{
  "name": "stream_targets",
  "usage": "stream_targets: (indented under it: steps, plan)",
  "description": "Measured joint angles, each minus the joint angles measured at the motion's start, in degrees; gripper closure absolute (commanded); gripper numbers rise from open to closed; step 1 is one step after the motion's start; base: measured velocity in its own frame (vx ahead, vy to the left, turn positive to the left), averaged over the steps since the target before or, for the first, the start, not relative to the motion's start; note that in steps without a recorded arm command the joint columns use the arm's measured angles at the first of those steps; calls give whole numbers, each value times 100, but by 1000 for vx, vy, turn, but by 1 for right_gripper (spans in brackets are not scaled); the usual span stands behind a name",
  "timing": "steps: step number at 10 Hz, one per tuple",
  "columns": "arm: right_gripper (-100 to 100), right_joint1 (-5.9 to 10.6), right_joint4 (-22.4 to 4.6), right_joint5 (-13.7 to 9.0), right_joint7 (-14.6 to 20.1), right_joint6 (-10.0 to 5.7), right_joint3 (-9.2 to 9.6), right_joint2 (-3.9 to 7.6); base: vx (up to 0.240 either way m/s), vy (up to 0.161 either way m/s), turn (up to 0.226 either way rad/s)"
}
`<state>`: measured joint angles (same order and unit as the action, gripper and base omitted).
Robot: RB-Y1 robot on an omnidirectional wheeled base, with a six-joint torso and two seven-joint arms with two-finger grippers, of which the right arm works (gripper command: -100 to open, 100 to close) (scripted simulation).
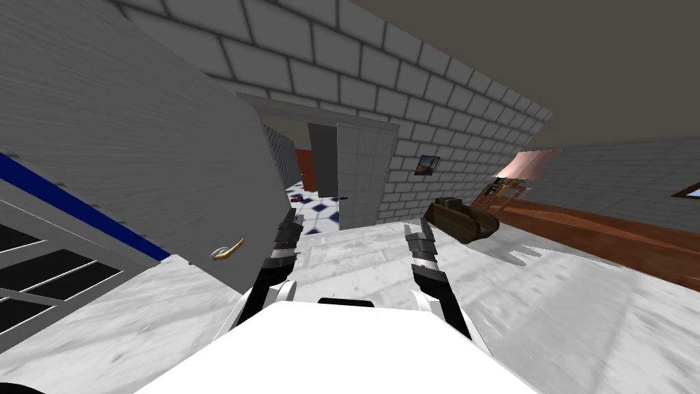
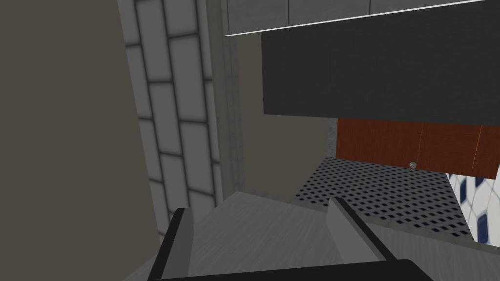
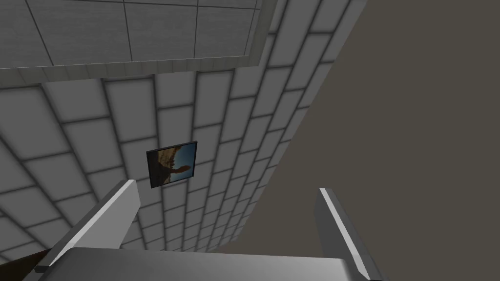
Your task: Pull the door open
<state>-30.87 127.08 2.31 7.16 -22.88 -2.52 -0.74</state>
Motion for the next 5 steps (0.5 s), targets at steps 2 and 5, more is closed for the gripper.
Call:
stream_targets:
  steps: [2,5]
  plan:
    - [-100,81,-204,-57,-20,-55,-9,68,95,32,79]
    - [-100,192,-503,-133,-52,-140,-13,146,77,6,71]
